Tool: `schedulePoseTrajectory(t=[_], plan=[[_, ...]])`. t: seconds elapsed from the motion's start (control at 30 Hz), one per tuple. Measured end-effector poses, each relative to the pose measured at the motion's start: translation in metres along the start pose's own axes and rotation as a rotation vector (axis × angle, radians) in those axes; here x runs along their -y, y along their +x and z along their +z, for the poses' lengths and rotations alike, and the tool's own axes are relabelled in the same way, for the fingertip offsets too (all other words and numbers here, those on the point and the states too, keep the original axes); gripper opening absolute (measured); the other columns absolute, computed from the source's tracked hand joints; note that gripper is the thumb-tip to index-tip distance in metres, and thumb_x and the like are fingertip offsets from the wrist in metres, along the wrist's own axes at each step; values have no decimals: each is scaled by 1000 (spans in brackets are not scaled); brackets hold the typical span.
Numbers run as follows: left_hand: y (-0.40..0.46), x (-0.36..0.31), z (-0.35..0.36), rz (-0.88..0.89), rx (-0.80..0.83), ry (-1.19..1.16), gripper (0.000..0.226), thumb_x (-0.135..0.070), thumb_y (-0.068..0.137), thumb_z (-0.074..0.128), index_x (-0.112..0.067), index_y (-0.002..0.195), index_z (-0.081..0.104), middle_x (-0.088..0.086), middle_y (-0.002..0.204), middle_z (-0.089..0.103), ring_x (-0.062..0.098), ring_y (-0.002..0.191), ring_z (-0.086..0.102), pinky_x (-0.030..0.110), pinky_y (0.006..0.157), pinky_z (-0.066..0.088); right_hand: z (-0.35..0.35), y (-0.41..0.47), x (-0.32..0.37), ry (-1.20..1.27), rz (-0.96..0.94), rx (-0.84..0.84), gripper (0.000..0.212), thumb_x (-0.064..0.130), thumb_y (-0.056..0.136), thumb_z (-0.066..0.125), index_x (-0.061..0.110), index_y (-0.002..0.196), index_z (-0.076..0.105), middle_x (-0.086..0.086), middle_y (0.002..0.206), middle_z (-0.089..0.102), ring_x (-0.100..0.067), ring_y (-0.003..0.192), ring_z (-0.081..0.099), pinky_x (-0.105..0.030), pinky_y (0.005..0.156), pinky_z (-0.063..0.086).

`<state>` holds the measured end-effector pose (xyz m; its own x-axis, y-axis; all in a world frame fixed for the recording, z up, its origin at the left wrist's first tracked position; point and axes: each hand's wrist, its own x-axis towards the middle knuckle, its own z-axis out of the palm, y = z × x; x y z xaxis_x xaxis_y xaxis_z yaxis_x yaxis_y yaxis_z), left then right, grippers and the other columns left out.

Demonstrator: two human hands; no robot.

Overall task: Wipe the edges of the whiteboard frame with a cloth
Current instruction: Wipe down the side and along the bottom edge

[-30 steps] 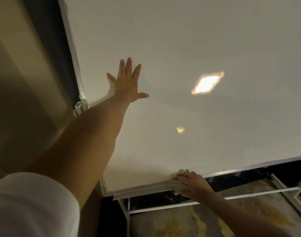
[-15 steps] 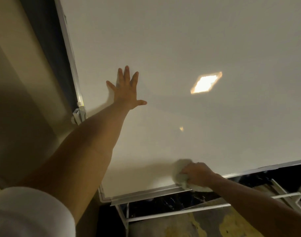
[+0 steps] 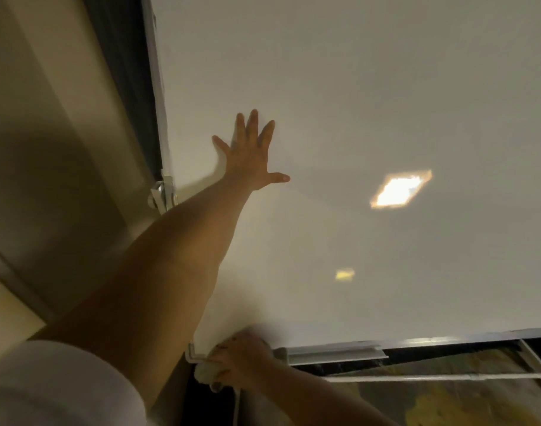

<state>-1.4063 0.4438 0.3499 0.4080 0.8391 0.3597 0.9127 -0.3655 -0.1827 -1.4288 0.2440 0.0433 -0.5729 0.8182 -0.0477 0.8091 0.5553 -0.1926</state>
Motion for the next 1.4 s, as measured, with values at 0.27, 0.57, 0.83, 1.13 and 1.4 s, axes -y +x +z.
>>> schedulePoseTrajectory(t=[0.27, 0.57, 0.83, 1.13, 1.4], plan=[[1, -11, -1, 15, -8, -14, 134, -100, 71, 46, -30, 166, -18, 9, 174, -28, 40, 161, -22, 85, 116, 10, 13, -52, -49, 139, 15, -117, 57, 55, 84, 60, 27, 133, 58, 1, 131, 63, -26, 117, 55, -39, 103, 38], [-1, -15, -1, -5, -12, -6, 134, -100, 70, 45, -31, 166, -19, 7, 174, -28, 38, 161, -22, 84, 116, 11, 13, -160, -107, 105, 194, -331, 55, 60, 84, 59, 37, 133, 53, 13, 128, 57, -14, 114, 53, -37, 91, 50], [-12, -18, -12, -26, 8, 6, 135, -97, 73, 51, -29, 166, -19, 8, 174, -28, 38, 161, -21, 82, 118, 12, 4, -247, -156, -24, 435, -335, 56, 57, 92, 49, 37, 144, 45, 12, 131, 56, -16, 110, 54, -37, 88, 47], [-27, -64, -32, 0, -12, -340, 83, -62, 101, 54, -21, 167, 23, 13, 178, 2, 36, 164, -3, 67, 127, 12, -14, -294, -181, 70, 742, -517, 48, 51, 94, 51, 34, 139, 50, 11, 119, 66, -9, 102, 61, -30, 83, 53], [-124, -211, -12, 158, 645, -1164, 64, -68, 103, 42, -14, 127, 67, 8, 101, 82, 26, 76, 77, 31, 68, 56, -134, -318, -170, 180, 940, -1027, 41, 55, 91, 59, 39, 129, 53, 15, 111, 66, -8, 94, 60, -30, 75, 52]])
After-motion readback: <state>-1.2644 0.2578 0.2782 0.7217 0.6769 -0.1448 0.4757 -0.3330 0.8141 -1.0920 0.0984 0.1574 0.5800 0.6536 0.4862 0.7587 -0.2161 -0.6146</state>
